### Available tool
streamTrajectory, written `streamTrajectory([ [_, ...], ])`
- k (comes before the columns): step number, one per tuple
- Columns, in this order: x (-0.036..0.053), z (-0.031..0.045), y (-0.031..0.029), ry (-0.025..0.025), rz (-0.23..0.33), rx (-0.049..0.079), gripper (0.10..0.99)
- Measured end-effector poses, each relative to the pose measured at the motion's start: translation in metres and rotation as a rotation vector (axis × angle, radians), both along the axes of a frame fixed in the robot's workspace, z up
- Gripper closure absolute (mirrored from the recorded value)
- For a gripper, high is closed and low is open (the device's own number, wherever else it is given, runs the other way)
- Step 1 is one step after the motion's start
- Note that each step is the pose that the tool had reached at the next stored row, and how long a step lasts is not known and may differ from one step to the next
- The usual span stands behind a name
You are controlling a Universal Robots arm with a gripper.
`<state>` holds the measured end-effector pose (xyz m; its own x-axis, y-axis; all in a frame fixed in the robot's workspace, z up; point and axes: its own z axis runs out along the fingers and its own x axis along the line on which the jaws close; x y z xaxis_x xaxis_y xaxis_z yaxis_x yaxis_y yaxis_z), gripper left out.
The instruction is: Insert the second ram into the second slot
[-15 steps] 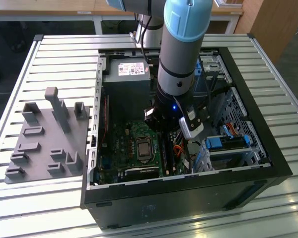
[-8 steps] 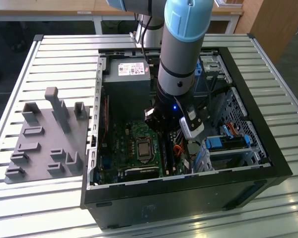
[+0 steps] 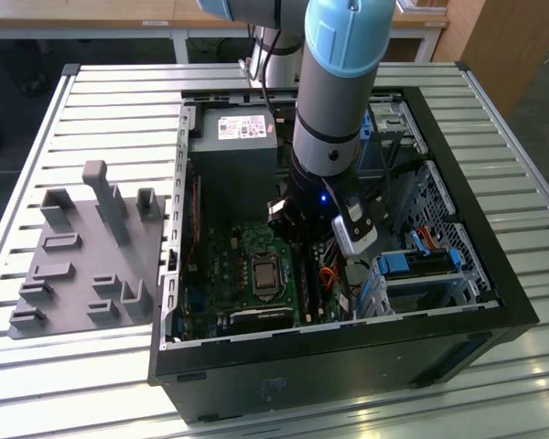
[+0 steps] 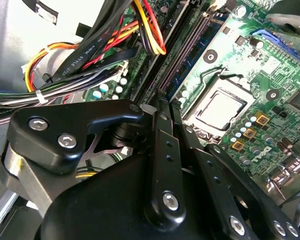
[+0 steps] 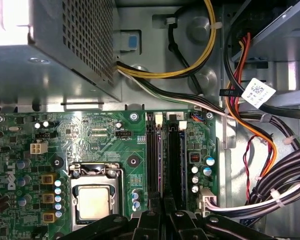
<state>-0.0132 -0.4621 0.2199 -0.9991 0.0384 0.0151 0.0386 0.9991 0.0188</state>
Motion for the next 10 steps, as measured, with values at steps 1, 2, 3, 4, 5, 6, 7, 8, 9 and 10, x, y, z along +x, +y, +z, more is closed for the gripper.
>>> streamTrajectory([
  [1, 0.0002, 0.0, 0.0, 0.0, 0.0, 0.0, 0.949],
  [2, 0.0004, -0.0001, 0.0, 0.0001, 0.0, 0.0, 0.949],
  [3, 0.0004, -0.0002, 0.0, 0.0001, 0.0, 0.0, 0.949],
  [4, 0.0004, -0.0006, 0.0, 0.0, 0.0, 0.0, 0.949],
  [5, 0.0004, -0.0008, 0.0, 0.0, 0.0, 0.0, 0.949],
  [6, 0.0004, -0.0009, 0.0, 0.0001, 0.0, 0.0, 0.949],
  [7, 0.0004, -0.0009, 0.0, 0.0001, 0.0, 0.0, 0.949],
  [8, 0.0004, -0.0009, 0.0, 0.0001, 0.0, 0.0, 0.949],
  [9, 0.0004, -0.0009, 0.0, 0.0, 0.0, 0.0, 0.949],
  [10, 0.0004, -0.001, 0.0, 0.0, 0.0, 0.0, 0.949],
])
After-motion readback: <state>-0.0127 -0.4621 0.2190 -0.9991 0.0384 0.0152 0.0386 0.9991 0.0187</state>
